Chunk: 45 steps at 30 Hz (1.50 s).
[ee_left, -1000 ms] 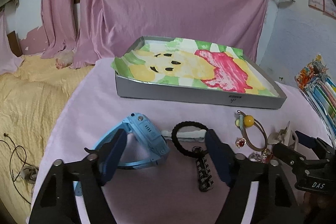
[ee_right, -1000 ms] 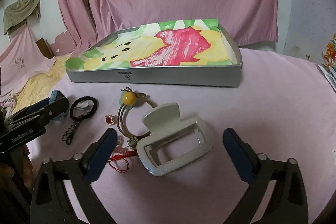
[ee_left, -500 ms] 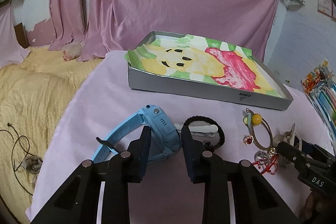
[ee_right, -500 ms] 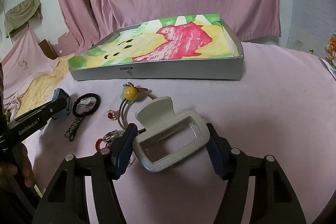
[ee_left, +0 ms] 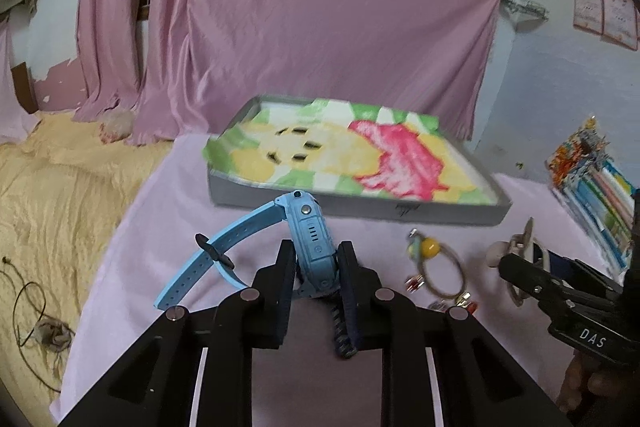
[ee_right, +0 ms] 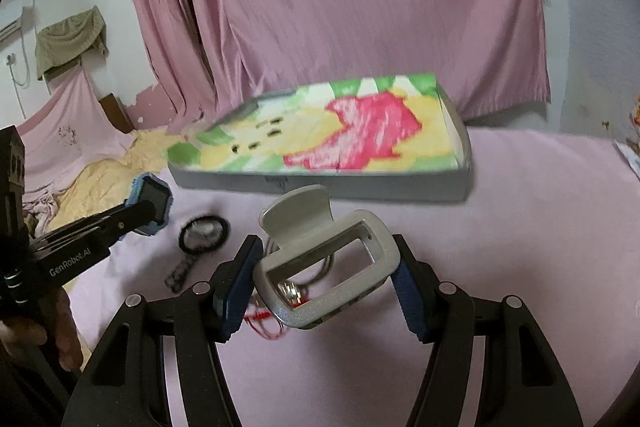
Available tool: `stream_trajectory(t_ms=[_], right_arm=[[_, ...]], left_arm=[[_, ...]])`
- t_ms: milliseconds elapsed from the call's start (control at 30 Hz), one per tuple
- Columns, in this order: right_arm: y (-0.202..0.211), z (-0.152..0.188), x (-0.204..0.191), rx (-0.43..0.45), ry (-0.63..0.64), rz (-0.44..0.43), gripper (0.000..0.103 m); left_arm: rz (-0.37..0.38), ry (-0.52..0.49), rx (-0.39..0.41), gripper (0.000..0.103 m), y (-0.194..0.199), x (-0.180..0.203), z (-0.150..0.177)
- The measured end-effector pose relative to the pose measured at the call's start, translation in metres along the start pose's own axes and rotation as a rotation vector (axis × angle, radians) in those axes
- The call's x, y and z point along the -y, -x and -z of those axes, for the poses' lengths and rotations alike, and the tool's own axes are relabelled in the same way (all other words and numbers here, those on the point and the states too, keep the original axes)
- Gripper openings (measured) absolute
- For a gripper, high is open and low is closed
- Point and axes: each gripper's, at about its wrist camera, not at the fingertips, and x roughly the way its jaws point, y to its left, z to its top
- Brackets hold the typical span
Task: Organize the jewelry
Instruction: 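Carry the claw clip into the tray with the right tool while the left tool drops the watch there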
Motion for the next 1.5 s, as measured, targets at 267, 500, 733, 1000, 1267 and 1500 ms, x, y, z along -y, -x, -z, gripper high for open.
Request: stream_trajectory(t_ms=[267,500,733,1000,1267,1500], right_arm=[[-0.009,-0.048,0.000,0.086,0.043,-0.010,0.058],[-0.049,-0.079,0.003,0.069,0.050,0.004,0.059],[-0.096,-0.082,0.013,-0.029,0.018,0.036,0.059],[-0.127,-0.072,0.022,-0.132,-0.003,0.051,0.059],[-0.133,-0.069,0.025,-0.163,-0.018,0.049,0.059],[-0.098,-0.066,0.023,-0.057,-0.028,0.064,0.074]], left_arm=[[0.050,-0.038,0.085,0.020,-0.008,0.014,-0.045],[0.145,-0.070,0.072,0.020,-0.048,0.019,-0.076],[0.169,-0.040,-0.037,0.020,-0.093,0.014,-0.085],[0.179,-0.028,-0.139,0.020,-0.123,0.014,-0.074],[0.188,-0.009,-0.141,0.020,-0.123,0.011,-0.072],[0.168,0.032,-0.064,0.070,-0.097,0.002,-0.067]])
